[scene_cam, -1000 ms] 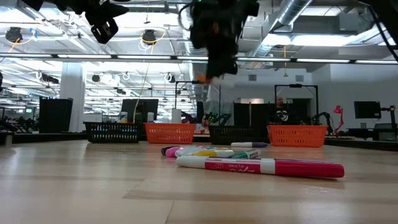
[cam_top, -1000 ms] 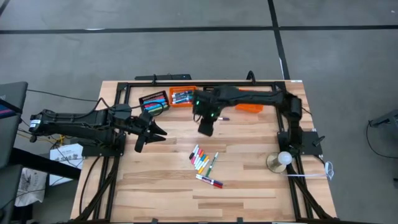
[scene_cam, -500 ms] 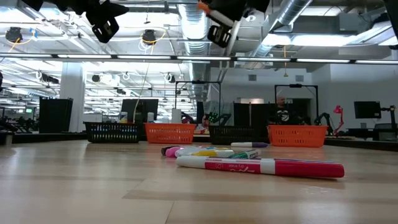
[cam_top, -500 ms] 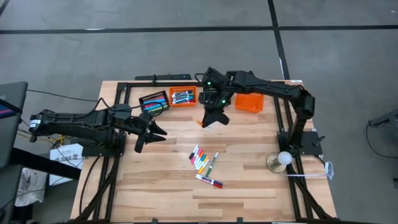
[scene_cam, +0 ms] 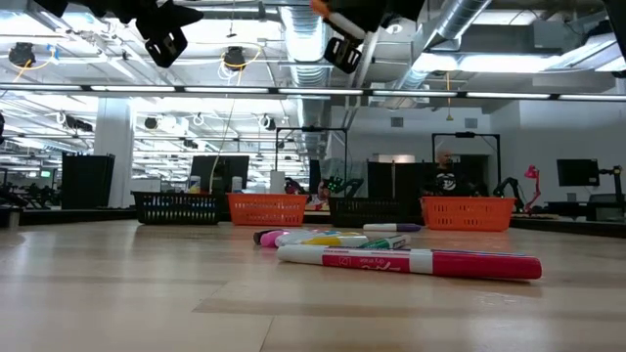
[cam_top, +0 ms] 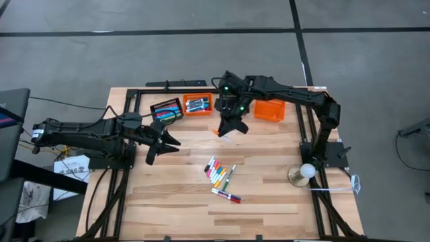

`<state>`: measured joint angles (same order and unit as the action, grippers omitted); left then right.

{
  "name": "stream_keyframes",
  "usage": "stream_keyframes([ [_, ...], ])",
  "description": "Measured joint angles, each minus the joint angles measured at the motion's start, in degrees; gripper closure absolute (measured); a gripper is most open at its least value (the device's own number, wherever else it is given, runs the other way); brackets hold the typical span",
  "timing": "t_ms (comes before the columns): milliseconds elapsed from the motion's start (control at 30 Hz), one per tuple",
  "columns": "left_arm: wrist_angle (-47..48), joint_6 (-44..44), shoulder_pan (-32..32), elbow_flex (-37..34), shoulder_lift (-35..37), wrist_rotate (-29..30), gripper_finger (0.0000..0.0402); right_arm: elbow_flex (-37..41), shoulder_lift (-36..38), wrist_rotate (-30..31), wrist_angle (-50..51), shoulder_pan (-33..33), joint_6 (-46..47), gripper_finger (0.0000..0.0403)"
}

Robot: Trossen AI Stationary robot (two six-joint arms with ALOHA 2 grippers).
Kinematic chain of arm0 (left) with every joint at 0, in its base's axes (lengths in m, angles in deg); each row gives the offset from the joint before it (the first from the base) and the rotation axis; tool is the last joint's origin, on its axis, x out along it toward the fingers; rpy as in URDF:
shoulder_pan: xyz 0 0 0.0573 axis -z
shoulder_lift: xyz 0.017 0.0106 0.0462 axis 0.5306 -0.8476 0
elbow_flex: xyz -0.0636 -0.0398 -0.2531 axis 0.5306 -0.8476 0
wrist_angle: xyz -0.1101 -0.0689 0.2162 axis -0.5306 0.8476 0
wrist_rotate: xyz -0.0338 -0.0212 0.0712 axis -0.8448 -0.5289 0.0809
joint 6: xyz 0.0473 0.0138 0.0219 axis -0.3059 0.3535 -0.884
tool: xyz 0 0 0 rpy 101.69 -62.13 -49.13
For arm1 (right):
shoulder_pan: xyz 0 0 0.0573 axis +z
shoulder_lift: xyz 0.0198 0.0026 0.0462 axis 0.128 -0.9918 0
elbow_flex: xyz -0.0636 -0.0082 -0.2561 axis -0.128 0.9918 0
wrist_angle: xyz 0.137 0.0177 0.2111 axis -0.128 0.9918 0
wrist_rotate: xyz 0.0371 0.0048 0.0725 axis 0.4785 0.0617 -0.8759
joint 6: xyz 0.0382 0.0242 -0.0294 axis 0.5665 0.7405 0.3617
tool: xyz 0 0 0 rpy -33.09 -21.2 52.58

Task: Pick & Place Markers
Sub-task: Put the top orange mini highlighter into the right black bin

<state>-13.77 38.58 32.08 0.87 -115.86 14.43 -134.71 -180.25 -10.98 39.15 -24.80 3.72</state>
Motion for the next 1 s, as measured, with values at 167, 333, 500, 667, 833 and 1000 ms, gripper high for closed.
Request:
stream_keyframes([
  [167, -3.56, 0.02, -0.01, 0.00, 0.00, 0.05, 0.0271, 0.00, 0.00, 1.98, -11.65, 0.00, 6.51, 0.0378],
  [333, -9.44, -0.19, 0.00, 0.00, 0.00, 3.51, 0.0271, 0.00, 0.00, 7.60, -27.09, 0.44, 13.36, 0.0378],
  [500, -16.13, -3.66, 0.00, 0.00, 0.00, 6.37, 0.0271, 0.00, 0.00, 12.40, -39.34, 1.21, 17.84, 0.0378],
  [667, -20.84, -8.89, 0.00, 0.00, 0.00, 12.24, 0.0271, 0.00, 0.00, 15.72, -43.36, 2.21, 18.42, 0.0378],
  [833, -21.42, -11.83, -0.02, 0.00, -0.10, 21.54, 0.0271, 0.00, 0.00, 17.29, -44.75, 3.22, 18.80, 0.0378],
  [1000, -23.57, -12.21, -0.11, 0.00, -2.07, 22.65, 0.0271, 0.00, 0.00, 21.56, -46.82, 4.30, 18.50, 0.0378],
])
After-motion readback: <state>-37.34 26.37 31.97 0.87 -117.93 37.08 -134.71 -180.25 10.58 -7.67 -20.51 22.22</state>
